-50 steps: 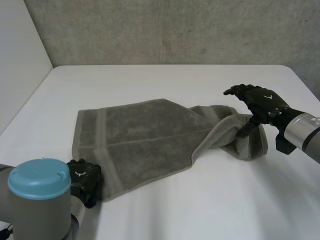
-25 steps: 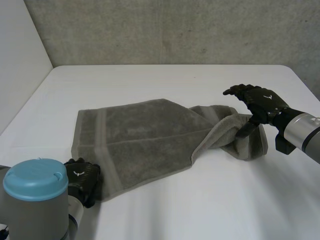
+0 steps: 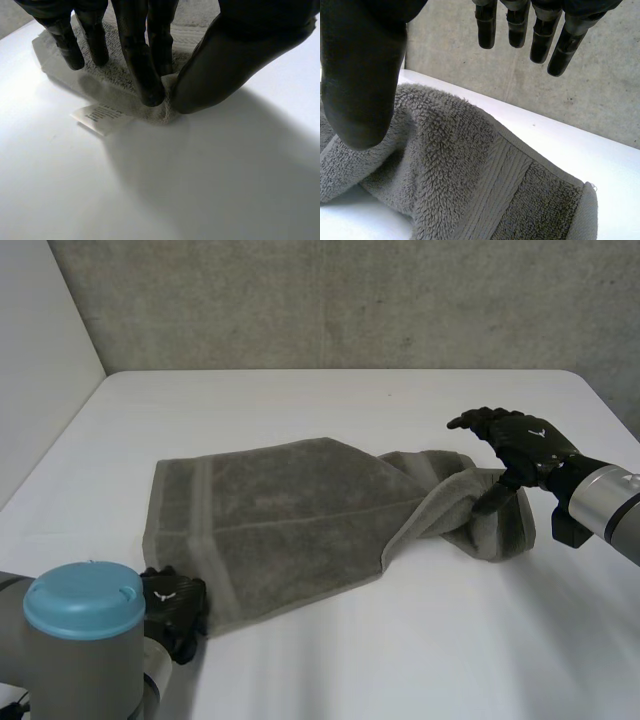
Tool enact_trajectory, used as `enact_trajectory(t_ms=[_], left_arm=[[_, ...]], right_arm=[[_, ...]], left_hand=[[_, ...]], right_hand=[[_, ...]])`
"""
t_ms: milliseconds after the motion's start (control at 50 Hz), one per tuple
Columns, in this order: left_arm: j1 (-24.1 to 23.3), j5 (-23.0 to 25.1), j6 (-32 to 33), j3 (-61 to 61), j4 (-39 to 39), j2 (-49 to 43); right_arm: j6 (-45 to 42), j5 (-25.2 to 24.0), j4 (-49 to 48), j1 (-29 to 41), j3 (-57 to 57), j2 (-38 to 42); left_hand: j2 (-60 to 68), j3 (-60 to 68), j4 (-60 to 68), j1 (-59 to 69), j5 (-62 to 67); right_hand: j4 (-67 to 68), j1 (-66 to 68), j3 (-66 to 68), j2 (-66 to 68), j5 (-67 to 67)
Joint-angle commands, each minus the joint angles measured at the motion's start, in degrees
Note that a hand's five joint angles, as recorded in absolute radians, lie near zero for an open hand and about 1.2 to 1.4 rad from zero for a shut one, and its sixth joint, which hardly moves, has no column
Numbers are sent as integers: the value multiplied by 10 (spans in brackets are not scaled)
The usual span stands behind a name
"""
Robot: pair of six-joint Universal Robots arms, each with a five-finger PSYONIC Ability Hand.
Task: Fold the towel.
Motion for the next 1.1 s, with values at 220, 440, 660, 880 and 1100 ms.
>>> enact_trajectory(t_ms=[220,440,660,880,1100], left_arm=[[58,53,3,66,-7,97],[147,93,1,114,-9,119],[233,152,-3,106,-9,125],[234,159,-7,92,-8,125],[239,160,-11,92,-8,125]], right_arm=[[2,4,5,-9,-21,-1],[-25,-10,61,-10,-62,6],[-180,-25,166,-43,-95,67],[-272,-28,265,-49,-163,148],[-265,-28,249,-45,-165,148]], left_hand=[[48,-25,-29,212,42],[48,-25,-29,212,42],[48,-25,-29,212,42],[48,-25,-29,212,42],[48,-25,-29,212,42]], right_hand=[[-34,-40,-4,-44,-34],[-34,-40,-4,-44,-34],[-34,-40,-4,-44,-34],[-34,110,-4,107,116],[-34,353,-4,349,358]])
